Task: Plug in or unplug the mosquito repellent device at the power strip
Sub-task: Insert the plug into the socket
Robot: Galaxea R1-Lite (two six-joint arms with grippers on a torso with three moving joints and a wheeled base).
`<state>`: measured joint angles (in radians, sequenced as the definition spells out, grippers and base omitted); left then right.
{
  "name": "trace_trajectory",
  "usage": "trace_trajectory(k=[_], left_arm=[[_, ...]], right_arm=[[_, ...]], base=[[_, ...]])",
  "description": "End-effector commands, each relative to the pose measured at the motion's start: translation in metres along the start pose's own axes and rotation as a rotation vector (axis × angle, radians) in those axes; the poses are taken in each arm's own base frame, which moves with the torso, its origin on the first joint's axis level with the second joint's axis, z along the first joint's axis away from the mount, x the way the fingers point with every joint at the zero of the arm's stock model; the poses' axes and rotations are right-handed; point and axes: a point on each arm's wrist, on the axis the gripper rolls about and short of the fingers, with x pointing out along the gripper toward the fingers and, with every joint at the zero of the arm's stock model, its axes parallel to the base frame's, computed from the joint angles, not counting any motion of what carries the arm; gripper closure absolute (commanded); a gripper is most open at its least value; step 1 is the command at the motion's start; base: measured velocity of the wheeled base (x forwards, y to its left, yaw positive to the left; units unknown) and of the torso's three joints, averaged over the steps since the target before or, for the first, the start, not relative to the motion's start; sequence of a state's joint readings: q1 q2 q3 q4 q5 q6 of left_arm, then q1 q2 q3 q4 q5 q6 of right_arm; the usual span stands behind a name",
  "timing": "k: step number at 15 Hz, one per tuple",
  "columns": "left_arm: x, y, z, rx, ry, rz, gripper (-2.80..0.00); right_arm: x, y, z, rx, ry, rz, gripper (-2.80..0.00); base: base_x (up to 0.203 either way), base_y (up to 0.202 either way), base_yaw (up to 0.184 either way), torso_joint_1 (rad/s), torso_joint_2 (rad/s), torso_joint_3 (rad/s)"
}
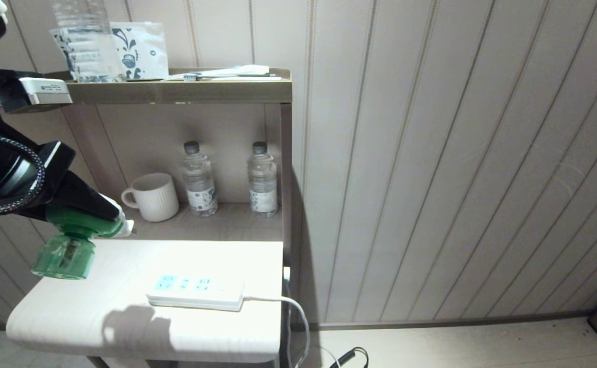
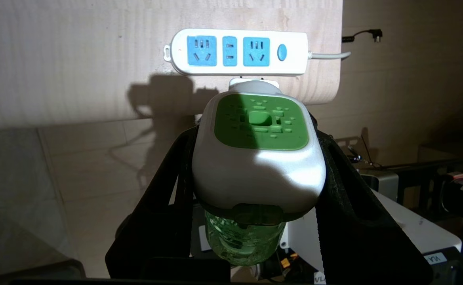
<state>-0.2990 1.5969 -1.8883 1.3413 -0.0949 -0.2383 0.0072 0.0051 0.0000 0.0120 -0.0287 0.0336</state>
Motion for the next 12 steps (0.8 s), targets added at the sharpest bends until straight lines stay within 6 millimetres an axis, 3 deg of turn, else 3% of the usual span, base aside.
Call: trace_trajectory(k=[1,5,12], left_arm=[[0.01,0.0,0.005,-0.008,0.037,0.009,0.0],[0.034,0.001,0.011,-0.043,0.115,0.031,0.0],[0.084,0.0,0.012,-0.063,0.275,0.068,0.0]], right_arm=[[0.0,0.0,0.0,0.0,0.0,0.0,0.0],[0.0,0.0,0.0,0.002,0.0,0.0,0.0],[0.0,0.0,0.0,0.002,0.0,0.0,0.0]], base=[[0.0,0.0,0.0,0.214,-0.5,-0.276],[0.0,0.0,0.0,0.193,-0.42,-0.232],[0.0,0.0,0.0,0.022,-0.04,-0.022]])
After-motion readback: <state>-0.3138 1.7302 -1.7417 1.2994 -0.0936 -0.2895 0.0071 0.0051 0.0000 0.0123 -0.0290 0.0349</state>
